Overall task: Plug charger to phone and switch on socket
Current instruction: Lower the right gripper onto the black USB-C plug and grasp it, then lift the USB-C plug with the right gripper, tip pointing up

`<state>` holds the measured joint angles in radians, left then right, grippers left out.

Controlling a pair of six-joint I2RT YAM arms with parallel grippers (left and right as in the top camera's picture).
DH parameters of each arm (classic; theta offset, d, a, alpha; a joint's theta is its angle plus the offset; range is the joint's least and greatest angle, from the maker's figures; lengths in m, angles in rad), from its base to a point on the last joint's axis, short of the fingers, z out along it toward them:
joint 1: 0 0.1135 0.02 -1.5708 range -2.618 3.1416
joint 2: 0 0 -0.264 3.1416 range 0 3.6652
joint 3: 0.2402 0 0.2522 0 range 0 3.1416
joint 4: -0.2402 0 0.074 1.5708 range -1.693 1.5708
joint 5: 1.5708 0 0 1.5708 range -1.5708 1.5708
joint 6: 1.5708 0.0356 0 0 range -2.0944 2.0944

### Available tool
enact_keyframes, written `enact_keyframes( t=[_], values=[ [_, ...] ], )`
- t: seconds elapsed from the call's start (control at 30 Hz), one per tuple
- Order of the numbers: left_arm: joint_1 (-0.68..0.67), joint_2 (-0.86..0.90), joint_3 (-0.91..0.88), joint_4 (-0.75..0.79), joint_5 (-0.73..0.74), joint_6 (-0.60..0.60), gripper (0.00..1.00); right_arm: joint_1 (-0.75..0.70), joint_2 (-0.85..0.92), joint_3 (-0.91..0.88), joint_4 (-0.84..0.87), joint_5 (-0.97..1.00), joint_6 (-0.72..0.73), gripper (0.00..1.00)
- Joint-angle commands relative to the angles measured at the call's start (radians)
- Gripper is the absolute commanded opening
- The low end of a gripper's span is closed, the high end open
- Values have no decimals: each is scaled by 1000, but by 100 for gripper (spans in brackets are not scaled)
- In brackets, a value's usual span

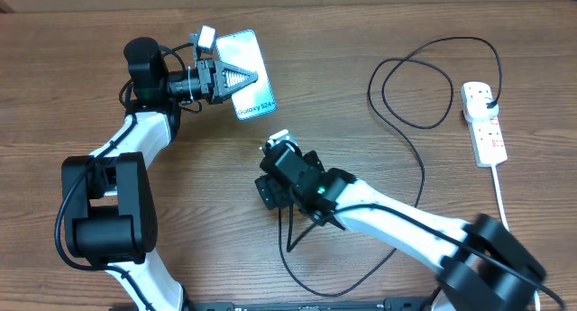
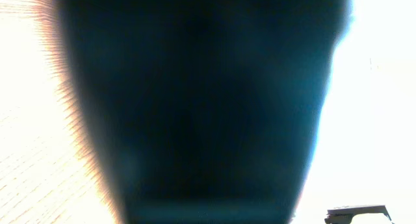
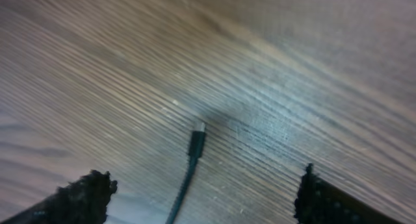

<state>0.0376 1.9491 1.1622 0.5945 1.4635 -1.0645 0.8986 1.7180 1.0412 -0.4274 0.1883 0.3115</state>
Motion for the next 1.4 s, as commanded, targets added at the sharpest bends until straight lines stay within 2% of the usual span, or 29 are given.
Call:
enact_keyframes(
  t=[0.0, 0.07, 0.17, 0.4, 0.47, 0.8, 0.87, 1.0, 1.07, 1.1, 1.17, 1.37],
  values=[
    [8, -11, 23, 5, 26, 26, 4, 6, 60, 15, 43, -19, 14, 84],
    [8, -11, 23, 4, 27, 26, 4, 6, 83, 14, 54, -33, 70, 76],
    [8, -11, 23, 5, 26, 26, 4, 9, 98, 14, 51, -45, 108, 75],
    [8, -11, 23, 5, 23, 26, 4, 56, 113, 15, 44, -76, 114, 62],
    [8, -11, 23, 4, 23, 26, 4, 64, 122, 15, 39, -34, 166, 59],
    [8, -11, 23, 5, 21, 26, 4, 63, 142, 33, 27, 15, 180, 59],
    [8, -11, 23, 5, 20, 25, 4, 63, 148, 33, 24, 37, 187, 54],
    [8, -11, 23, 4, 31, 25, 4, 63, 210, 42, 63, 39, 186, 54],
    [8, -11, 23, 4, 31, 17, 4, 62, 221, 56, 56, 40, 186, 50],
    [8, -11, 23, 4, 31, 17, 4, 62, 221, 56, 55, 40, 186, 43],
    [8, -11, 23, 5, 30, 18, 4, 61, 221, 56, 50, 39, 187, 37],
    [8, -11, 23, 4, 30, 18, 4, 61, 221, 82, -16, 39, 222, 30]
  ],
)
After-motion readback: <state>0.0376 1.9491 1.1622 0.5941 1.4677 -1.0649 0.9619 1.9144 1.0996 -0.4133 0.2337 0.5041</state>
